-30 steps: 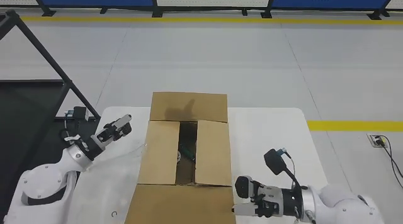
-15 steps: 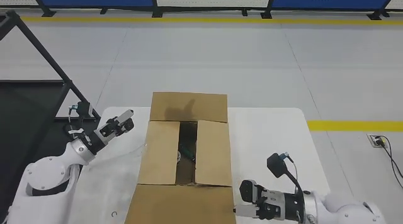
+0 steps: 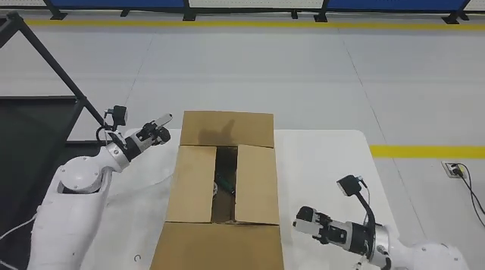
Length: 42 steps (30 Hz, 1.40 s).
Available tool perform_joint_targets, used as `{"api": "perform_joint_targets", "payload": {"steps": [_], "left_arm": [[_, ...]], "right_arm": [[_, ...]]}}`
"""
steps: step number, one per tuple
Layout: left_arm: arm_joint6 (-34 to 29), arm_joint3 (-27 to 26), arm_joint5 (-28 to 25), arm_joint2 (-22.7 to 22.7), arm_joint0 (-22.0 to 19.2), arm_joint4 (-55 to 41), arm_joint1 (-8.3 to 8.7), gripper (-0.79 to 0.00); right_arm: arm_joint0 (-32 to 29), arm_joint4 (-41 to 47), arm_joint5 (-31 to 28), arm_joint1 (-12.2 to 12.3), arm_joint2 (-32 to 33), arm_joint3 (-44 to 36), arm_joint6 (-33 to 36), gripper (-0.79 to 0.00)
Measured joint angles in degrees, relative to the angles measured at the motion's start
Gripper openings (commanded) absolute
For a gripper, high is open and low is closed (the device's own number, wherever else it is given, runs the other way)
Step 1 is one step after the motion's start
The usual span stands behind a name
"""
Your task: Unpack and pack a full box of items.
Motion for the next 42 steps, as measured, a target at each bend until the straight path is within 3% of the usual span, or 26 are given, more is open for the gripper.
{"api": "perform_joint_targets", "payload": {"steps": [6, 13, 19, 29, 42], "left_arm": [[-1.24, 13.23, -4.59, 5.43, -8.35, -0.5, -2.02, 0.0], [3.05, 21.97, -5.99, 9.96, -13.31, 2.88, -3.98, 0.0], [3.26, 21.48, -5.78, 9.96, -12.95, 2.89, -3.96, 0.0], [5.06, 15.49, -2.84, 10.93, -10.02, 3.68, -4.07, 0.0], [0.19, 8.24, -9.23, 8.43, -5.54, -0.3, -2.76, 0.0]], "right_arm": [[-3.42, 2.58, 2.13, 0.74, 2.85, -0.12, 0.49, 0.0], [-4.52, 2.2, 2.46, 1.09, 3.58, -0.55, 0.83, 0.0], [-4.67, 2.19, 2.63, 1.1, 3.2, -0.55, 0.9, 0.0], [-4.09, -1.87, 7.46, 2.09, -0.56, 1.96, 3.53, 0.0], [-5.2, -2.07, 7.61, 3.81, -1.43, 2.22, 11.36, 0.0]]}}
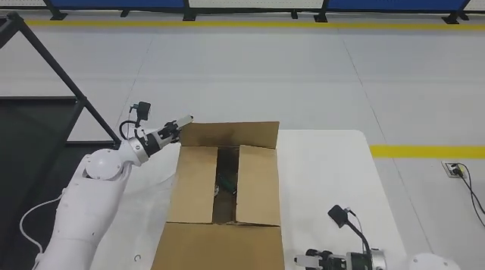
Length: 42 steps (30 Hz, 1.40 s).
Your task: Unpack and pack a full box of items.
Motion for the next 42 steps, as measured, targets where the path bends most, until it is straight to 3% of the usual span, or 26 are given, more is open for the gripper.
{"api": "perform_joint_targets", "payload": {"steps": [12, 25, 32, 42], "left_arm": [[-0.1, -16.05, -0.21, -5.51, 10.68, 0.69, 2.84, 0.0], [-2.84, -35.01, 3.21, -12.48, 22.08, 2.43, 5.67, 0.0], [-3.7, -38.14, 4.32, -12.56, 24.42, 2.69, 6.22, 0.0], [-4.44, -39.35, 4.74, -12.31, 25.88, 2.71, 6.86, 0.0]], "right_arm": [[2.36, 3.06, -1.57, 0.29, -6.92, 1.7, -1.54, 0.0], [4.09, 12.31, -5.92, 0.49, -8.49, 0.32, -6.11, 0.0], [7.34, 15.33, -6.96, 0.15, -10.71, 1.7, -12.39, 0.0], [17.04, 12.44, -9.54, -1.7, -19.28, 9.82, -28.55, 0.0]]}}
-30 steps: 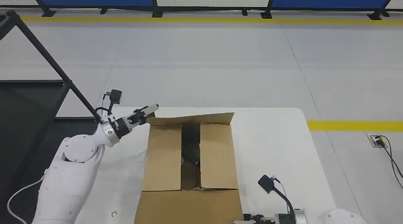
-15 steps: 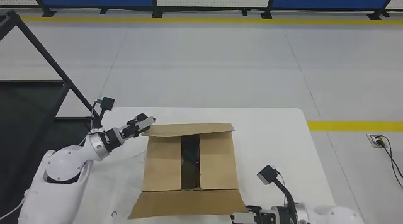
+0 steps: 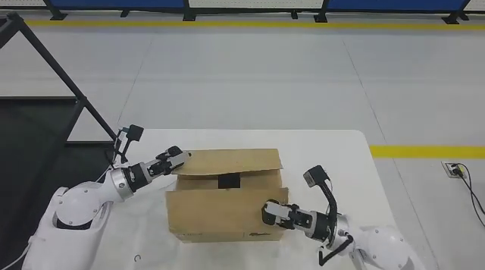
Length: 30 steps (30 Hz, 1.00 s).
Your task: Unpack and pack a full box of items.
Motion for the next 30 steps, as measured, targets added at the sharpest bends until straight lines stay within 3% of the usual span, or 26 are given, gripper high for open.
{"api": "perform_joint_targets", "payload": {"steps": [13, 20, 30], "left_arm": [[-0.44, -1.46, 1.52, 0.52, 1.51, 1.24, 0.75, 0.0], [-0.31, -1.67, 1.92, 1.08, 1.45, 1.45, 1.03, 0.0], [8.08, -5.01, 2.21, -3.36, 5.28, -4.45, 1.42, 0.0]], "right_arm": [[7.41, -0.01, -6.36, -2.03, -5.49, 9.19, -11.3, 0.0], [9.98, -2.89, -1.96, -2.82, -6.95, 12.07, -17.98, 0.0], [10.78, -2.67, 2.43, -2.89, -6.55, 15.21, -15.54, 0.0]]}}
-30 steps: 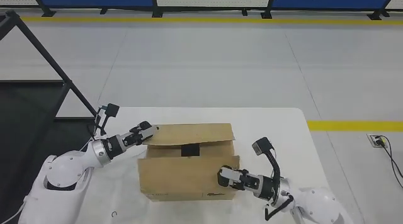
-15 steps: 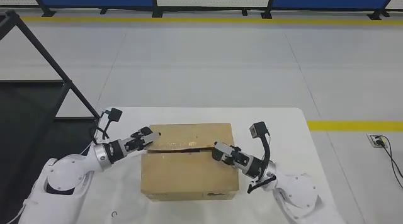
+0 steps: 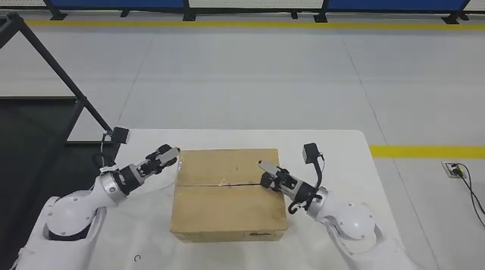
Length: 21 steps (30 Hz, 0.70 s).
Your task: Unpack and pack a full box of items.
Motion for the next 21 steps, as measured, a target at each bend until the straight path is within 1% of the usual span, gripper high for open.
{"api": "perform_joint_targets", "payload": {"steps": [2, 6, 7, 21], "left_arm": [[2.71, -1.26, 0.74, -1.29, 1.54, -1.58, 0.01, 0.0], [11.82, -5.41, 6.46, -4.48, 6.5, -7.11, -0.24, 0.0], [13.04, -6.37, 7.15, -4.81, 7.43, -8.64, -0.29, 0.0], [13.41, -6.15, 7.44, -4.94, 7.57, -8.24, -0.32, 0.0]], "right_arm": [[0.09, 0.27, 0.65, -0.02, 0.05, 0.22, 0.46, 0.0], [0.44, 0.9, 0.85, -0.07, 0.31, 0.43, 1.55, 0.0], [0.49, 1.07, 0.77, -0.07, 0.43, 0.34, 1.69, 0.0], [0.38, 1.66, 1.18, -0.03, 0.98, -0.53, 2.28, 0.0]]}}
